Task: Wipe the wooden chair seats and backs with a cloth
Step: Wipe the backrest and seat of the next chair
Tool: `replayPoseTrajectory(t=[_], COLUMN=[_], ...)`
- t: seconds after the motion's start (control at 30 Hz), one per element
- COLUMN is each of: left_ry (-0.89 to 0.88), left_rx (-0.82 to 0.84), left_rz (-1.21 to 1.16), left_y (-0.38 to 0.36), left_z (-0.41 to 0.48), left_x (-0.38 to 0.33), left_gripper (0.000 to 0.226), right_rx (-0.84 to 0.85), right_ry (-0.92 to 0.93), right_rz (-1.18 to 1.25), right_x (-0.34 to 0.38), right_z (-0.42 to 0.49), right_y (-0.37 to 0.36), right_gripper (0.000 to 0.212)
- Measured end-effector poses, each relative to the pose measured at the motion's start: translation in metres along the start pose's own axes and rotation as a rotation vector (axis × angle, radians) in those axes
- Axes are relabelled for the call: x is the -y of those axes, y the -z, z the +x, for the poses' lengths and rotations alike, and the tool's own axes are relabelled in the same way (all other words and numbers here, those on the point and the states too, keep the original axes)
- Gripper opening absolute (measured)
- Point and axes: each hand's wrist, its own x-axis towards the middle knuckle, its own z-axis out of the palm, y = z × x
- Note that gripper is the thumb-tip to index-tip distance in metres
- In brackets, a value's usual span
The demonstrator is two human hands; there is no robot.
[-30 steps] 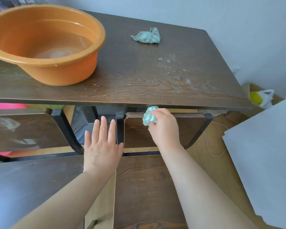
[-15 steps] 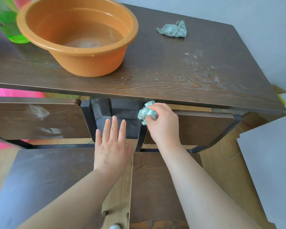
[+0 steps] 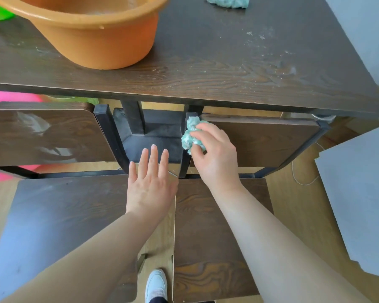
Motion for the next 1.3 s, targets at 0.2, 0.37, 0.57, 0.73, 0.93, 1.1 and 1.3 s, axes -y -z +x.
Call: replayPoseTrajectory(t=[0.2,0.37,0.57,0.73,0.93,1.1,1.3], left_ry=[-0.02,-0.069,-0.085,-0.055,-0.037,-0.022,0.002], left_rx=[0.061,0.161,0.269,0.353,0.36,0.363,0.38], left_rz=[0.031,0.059,0.05,0.084,0.081,0.091,0.099], left_y=[-0.022,-0.051,-0.101,-0.122,-0.124,-0.13,-0.142], left_z=[-0.011,-0.02,-0.038,-0.048,-0.048,-0.047,-0.053], left_x=[-0.007,-0.03,-0.068,-0.086,-0.1,-0.106,-0.11], left_gripper=[0.073,0.077,0.077,0.075,0.075,0.075,0.074], right_rx=[0.164,0.34,0.5,0.6,0.504,0.697,0.66], right_ry=[-0.236,-0.464,-0.636,-0.672,-0.83,-0.794,-0.735], right_rz=[0.048,-0.023,-0.108,-0.033,-0.054,-0.23,-0.311], right_x=[-0.04,-0.093,-0.154,-0.177,-0.18,-0.174,-0.178], right_z=[-0.094,-0.155,-0.204,-0.224,-0.22,-0.216,-0.213], right_y=[-0.008,0.001,0.002,0.01,0.011,-0.016,-0.023], right_gripper=[0.033,0.04,0.039,0.038,0.035,0.055,0.048])
